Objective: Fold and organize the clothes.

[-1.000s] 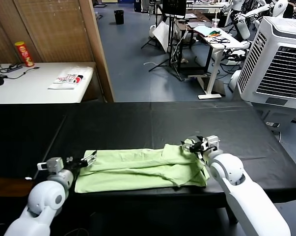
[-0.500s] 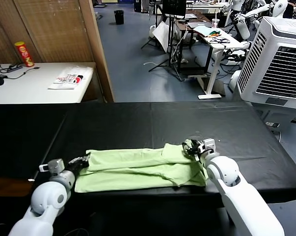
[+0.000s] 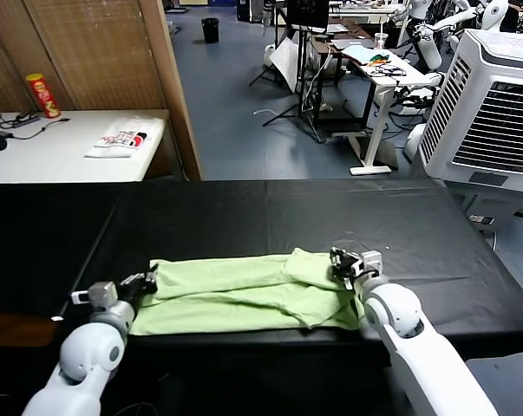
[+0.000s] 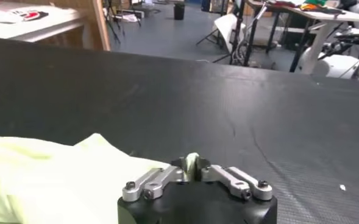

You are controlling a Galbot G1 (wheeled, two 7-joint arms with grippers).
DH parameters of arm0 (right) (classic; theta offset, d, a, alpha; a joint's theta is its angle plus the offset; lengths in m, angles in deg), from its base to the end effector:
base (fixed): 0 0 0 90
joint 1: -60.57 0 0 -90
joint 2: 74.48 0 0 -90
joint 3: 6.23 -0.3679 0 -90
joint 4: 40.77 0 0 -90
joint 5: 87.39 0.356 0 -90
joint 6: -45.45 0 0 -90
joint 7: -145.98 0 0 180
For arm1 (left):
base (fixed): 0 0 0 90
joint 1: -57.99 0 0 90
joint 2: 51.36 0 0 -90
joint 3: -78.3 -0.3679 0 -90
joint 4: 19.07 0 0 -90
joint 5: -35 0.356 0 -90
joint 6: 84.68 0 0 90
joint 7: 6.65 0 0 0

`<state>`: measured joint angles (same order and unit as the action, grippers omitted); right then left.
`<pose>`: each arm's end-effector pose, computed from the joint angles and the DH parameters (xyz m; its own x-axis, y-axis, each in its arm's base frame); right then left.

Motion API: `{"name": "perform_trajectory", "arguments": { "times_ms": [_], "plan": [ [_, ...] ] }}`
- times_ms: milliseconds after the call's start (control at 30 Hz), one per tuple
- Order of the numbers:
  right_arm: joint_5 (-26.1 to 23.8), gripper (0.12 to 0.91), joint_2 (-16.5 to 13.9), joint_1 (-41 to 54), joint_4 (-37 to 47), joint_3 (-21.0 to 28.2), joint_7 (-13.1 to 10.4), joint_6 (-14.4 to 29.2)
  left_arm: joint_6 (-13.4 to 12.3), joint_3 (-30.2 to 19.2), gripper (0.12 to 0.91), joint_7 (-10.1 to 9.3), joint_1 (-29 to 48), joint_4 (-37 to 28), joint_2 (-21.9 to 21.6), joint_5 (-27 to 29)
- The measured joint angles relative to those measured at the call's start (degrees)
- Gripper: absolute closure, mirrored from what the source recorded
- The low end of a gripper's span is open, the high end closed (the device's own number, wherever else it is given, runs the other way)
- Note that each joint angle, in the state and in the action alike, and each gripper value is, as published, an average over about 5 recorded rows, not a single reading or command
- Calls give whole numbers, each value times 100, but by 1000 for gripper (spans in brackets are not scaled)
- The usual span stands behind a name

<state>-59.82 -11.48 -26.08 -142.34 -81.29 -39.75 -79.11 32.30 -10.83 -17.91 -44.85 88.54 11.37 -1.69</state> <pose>0.3542 -0.0545 -0.2848 -0.8656 -0.1898 0.4634 -0.2339 0.9715 -0.0391 0.2799 0.1238 -0.2986 -0.9069 -0.0017 0.4214 -0.0441 0.9949 -0.0911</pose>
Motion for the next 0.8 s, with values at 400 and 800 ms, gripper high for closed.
{"name": "perform_trajectory", "arguments": {
  "times_ms": [400, 800],
  "plan": [
    [186, 227, -196, -528, -884, -253, 24, -24, -67, 417, 234, -35, -588, 574, 90, 73],
    [218, 227, -232, -622, -1226, -210, 48, -26, -280, 558, 232, 25, -1348, 825, 850, 546]
  ]
}}
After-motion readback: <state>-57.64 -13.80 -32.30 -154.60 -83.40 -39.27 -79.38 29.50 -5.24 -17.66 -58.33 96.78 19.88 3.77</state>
